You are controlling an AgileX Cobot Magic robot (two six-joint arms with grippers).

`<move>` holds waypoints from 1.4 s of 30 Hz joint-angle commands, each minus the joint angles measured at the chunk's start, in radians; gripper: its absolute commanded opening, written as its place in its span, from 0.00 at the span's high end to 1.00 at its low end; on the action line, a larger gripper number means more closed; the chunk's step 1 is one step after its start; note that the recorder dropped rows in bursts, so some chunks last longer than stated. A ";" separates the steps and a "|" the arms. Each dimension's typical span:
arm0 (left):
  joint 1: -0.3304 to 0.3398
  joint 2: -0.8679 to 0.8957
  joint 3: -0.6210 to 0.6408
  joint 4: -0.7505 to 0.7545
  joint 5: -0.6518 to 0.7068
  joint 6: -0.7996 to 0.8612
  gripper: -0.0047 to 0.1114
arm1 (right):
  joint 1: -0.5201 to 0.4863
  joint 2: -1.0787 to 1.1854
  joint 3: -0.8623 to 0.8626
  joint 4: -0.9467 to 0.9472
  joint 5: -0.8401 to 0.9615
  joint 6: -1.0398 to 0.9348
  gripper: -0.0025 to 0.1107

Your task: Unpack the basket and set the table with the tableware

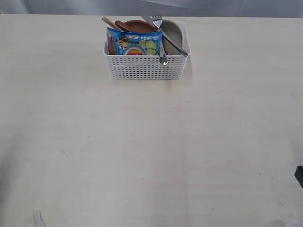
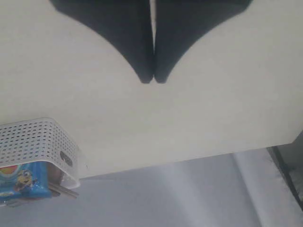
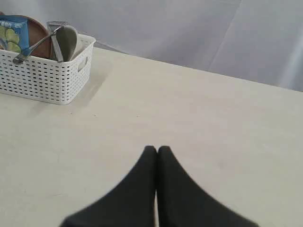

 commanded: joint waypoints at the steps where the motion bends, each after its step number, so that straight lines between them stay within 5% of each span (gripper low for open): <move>1: -0.003 -0.003 0.002 -0.004 -0.008 -0.004 0.96 | -0.006 -0.006 0.003 -0.012 -0.005 -0.001 0.98; 16: -0.003 -0.003 0.002 -0.004 -0.008 -0.004 0.96 | -0.006 -0.006 0.003 -0.029 -0.078 -0.001 0.98; 24: -0.003 -0.003 0.002 -0.004 -0.008 -0.004 0.96 | -0.006 -0.006 0.003 -0.029 -0.816 0.059 0.98; 29: -0.003 -0.003 0.002 -0.004 -0.008 -0.004 0.96 | -0.006 -0.006 0.003 -0.023 -1.118 0.207 0.98; 32: -0.003 -0.003 0.002 -0.004 -0.008 -0.004 0.96 | -0.006 -0.006 0.003 0.007 -1.070 0.441 0.98; 34: -0.003 -0.003 0.002 -0.004 -0.008 -0.004 0.96 | -0.006 -0.006 -0.009 0.072 -0.886 0.509 0.98; 38: -0.003 -0.003 0.002 -0.004 -0.008 -0.004 0.96 | -0.006 -0.006 -0.104 0.096 -0.522 0.468 0.98; 42: -0.003 -0.003 0.002 -0.004 -0.008 -0.004 0.96 | -0.006 0.075 -0.167 0.096 -0.516 0.423 0.98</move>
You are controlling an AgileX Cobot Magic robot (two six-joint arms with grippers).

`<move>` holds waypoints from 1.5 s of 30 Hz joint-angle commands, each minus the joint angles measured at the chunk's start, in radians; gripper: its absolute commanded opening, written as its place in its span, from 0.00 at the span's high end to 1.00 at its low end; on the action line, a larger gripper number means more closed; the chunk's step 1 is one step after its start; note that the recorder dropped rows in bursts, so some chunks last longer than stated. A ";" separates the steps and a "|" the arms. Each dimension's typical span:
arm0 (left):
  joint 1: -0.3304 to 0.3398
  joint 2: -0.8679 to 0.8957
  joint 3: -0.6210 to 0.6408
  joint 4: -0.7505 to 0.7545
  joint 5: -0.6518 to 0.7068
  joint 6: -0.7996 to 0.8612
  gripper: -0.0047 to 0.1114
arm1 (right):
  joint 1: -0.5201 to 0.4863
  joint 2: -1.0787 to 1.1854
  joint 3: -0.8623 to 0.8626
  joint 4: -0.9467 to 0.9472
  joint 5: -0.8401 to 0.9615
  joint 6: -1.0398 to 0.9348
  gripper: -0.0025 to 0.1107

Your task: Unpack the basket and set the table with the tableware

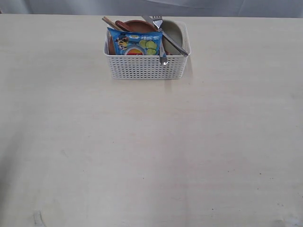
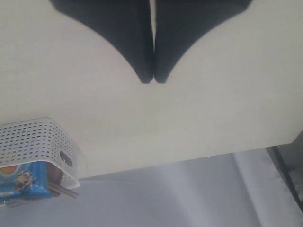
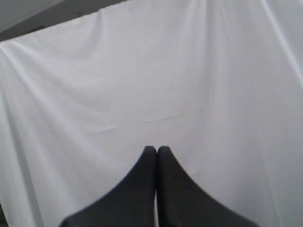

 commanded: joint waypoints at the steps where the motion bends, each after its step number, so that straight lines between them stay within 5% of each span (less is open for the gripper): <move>1: -0.003 -0.003 0.002 -0.004 -0.008 -0.004 0.96 | -0.006 0.088 -0.079 0.006 0.045 -0.029 0.98; 14: -0.003 -0.003 0.002 -0.004 -0.008 -0.004 0.96 | -0.004 0.447 -0.376 0.008 0.068 0.005 0.98; 23: -0.003 -0.003 0.002 -0.004 -0.008 -0.004 0.96 | 0.094 0.925 -0.698 0.015 0.569 -0.072 0.98; 32: -0.003 -0.003 0.002 -0.004 -0.008 -0.004 0.96 | 0.193 1.413 -1.122 0.207 0.967 -0.359 0.55; 39: -0.003 -0.003 0.002 -0.004 -0.008 -0.004 0.96 | 0.193 1.740 -1.406 0.392 1.272 -0.582 0.60; 45: -0.003 -0.003 0.002 -0.004 -0.008 -0.004 0.96 | 0.238 1.923 -1.517 0.387 1.241 -0.710 0.60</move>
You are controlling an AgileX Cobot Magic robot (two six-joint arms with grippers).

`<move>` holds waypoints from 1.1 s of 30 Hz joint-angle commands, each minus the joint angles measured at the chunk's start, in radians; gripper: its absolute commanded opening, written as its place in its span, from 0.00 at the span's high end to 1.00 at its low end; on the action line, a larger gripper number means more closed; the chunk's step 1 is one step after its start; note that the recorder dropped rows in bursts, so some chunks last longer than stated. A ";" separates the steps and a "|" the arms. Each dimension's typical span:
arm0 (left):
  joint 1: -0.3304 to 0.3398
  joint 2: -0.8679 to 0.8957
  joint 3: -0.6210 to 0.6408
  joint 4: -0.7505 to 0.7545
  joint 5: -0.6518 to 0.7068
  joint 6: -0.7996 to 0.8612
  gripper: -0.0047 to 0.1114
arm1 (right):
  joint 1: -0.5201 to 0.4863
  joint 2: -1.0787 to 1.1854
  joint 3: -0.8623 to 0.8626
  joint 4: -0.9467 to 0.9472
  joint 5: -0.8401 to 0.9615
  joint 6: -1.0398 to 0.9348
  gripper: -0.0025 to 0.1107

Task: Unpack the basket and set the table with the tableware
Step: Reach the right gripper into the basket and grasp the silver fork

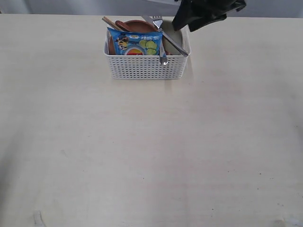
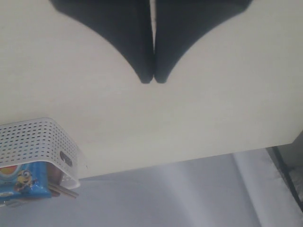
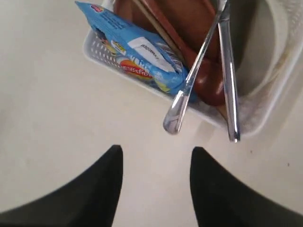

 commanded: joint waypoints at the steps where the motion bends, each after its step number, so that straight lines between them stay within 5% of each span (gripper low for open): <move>1: -0.003 -0.003 0.002 -0.004 -0.008 -0.004 0.96 | 0.042 0.112 -0.066 -0.047 -0.056 -0.074 0.60; 23: -0.003 -0.003 0.002 -0.004 -0.008 -0.004 0.96 | 0.103 0.287 -0.144 -0.230 -0.257 -0.132 0.61; 29: -0.003 -0.003 0.002 -0.004 -0.008 -0.004 0.96 | 0.103 0.287 -0.144 -0.316 -0.233 -0.119 0.95; 33: -0.003 -0.003 0.002 -0.004 -0.008 -0.004 0.96 | 0.103 0.287 -0.144 -0.316 -0.227 -0.119 0.98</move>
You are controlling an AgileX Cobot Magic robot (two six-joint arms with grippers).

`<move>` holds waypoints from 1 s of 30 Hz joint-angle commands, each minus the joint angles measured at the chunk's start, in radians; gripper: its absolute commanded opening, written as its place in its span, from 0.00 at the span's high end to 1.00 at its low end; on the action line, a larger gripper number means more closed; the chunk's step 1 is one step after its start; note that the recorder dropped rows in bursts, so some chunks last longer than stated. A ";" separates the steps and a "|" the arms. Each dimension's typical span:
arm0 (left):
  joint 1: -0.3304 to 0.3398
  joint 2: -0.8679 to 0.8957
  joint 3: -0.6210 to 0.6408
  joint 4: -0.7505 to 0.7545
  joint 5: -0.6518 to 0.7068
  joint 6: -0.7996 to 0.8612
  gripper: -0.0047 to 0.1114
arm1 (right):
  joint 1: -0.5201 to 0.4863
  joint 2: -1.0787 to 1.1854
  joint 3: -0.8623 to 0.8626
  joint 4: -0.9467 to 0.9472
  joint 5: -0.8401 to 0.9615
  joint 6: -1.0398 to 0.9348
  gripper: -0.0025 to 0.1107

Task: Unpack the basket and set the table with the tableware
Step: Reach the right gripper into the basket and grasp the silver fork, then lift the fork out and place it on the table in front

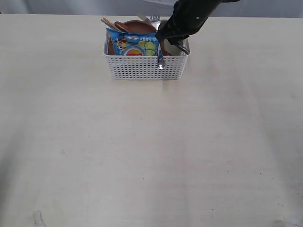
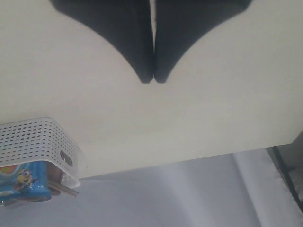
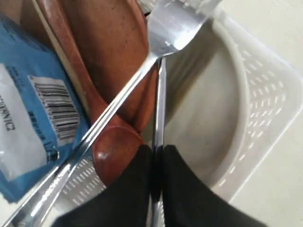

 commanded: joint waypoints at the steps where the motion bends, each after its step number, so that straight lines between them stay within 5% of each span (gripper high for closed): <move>1: -0.003 -0.003 0.002 -0.004 -0.008 -0.004 0.96 | 0.001 -0.002 -0.002 -0.008 0.031 0.002 0.98; 30: -0.003 -0.003 0.002 -0.004 -0.008 -0.004 0.96 | -0.010 -0.177 -0.002 -0.236 0.073 0.355 0.98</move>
